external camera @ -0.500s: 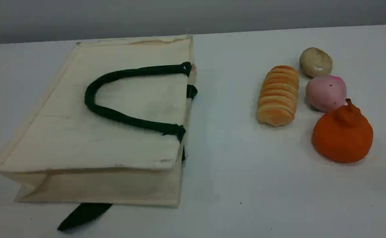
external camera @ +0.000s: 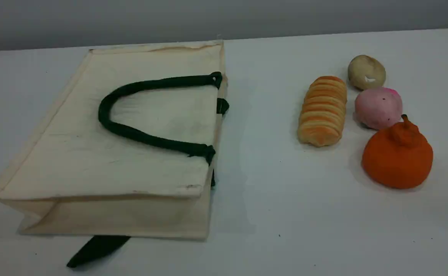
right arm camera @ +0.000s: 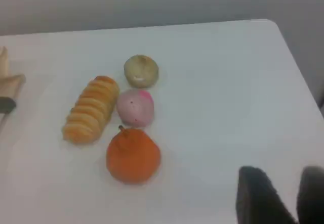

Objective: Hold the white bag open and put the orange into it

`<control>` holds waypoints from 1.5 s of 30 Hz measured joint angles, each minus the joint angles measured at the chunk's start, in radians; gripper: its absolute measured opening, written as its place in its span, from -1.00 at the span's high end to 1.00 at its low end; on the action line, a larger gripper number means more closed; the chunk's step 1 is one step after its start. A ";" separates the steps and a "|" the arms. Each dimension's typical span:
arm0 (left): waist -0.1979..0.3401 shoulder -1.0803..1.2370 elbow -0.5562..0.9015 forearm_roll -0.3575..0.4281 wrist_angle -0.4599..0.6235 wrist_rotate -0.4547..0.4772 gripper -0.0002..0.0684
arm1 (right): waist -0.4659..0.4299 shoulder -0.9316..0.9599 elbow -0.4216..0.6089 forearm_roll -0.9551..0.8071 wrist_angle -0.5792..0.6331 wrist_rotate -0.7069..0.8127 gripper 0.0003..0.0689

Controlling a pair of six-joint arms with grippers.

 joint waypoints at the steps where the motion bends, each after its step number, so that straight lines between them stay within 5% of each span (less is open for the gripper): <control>1: 0.000 0.000 0.000 0.000 0.000 0.000 0.42 | 0.000 0.000 0.000 0.000 0.000 0.000 0.43; 38: 0.000 0.003 -0.006 0.001 -0.003 0.027 0.39 | 0.000 0.000 0.000 0.049 0.000 0.001 0.41; 45: 0.000 0.167 -0.094 -0.059 -0.079 0.058 0.37 | 0.000 0.046 0.000 0.147 -0.012 -0.028 0.33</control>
